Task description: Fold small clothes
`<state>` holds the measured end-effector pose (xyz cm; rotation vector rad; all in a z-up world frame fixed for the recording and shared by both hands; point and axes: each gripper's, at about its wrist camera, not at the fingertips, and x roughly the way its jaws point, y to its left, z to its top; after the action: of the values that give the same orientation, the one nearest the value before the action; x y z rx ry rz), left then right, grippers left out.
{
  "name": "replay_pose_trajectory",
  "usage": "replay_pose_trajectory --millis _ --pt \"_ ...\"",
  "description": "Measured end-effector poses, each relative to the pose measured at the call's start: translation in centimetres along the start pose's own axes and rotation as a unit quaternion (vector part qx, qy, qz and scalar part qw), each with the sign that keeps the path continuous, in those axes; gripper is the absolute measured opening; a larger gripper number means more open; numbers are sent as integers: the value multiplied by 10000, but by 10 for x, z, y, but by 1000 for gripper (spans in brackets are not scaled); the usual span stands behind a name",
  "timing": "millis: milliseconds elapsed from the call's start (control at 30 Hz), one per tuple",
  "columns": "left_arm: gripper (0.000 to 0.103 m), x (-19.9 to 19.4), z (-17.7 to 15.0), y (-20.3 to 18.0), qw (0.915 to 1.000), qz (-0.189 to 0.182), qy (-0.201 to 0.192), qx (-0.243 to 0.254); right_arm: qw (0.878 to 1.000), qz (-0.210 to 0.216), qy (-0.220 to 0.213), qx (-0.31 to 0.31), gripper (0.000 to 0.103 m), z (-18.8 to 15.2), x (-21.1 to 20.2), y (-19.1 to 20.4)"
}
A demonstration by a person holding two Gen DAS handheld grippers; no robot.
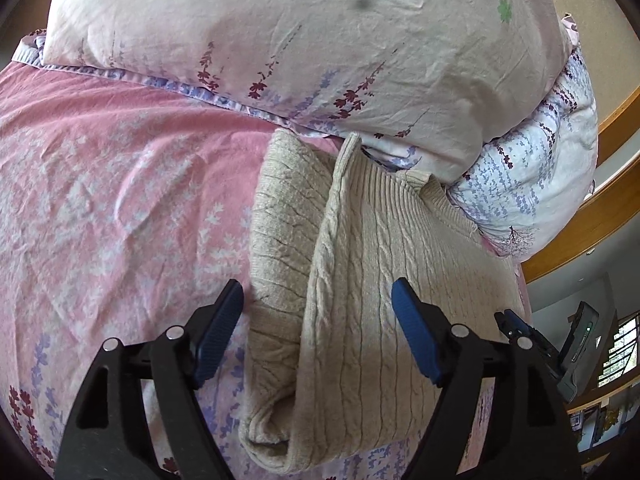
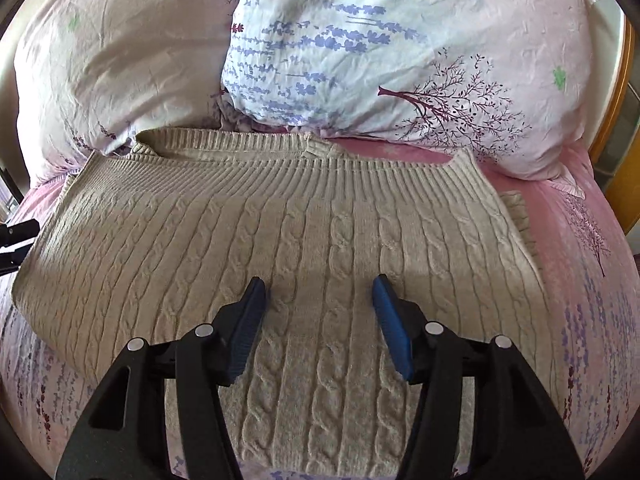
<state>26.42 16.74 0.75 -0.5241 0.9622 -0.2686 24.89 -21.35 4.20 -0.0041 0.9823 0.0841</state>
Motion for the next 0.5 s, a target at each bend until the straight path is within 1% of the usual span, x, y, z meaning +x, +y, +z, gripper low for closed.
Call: replay_pose_trajectory --millis 133,200,333,433,500 --pt "74 6 2 -6 10000 -6 -6 61 10000 68 6 56 59 0 0 -2" --pt "69 8 3 -6 10000 -26 -7 21 10000 78 7 57 59 0 -1 -3" --pt "66 11 6 -2 9992 -302 29 -277 10000 76 -3 47 59 0 -1 -1" --pt "54 16 7 3 9966 -560 108 -592 9999 102 10 64 59 1 -1 -1" --pt "34 21 5 3 9952 -623 191 -731 9999 117 19 73 59 1 -1 -2"
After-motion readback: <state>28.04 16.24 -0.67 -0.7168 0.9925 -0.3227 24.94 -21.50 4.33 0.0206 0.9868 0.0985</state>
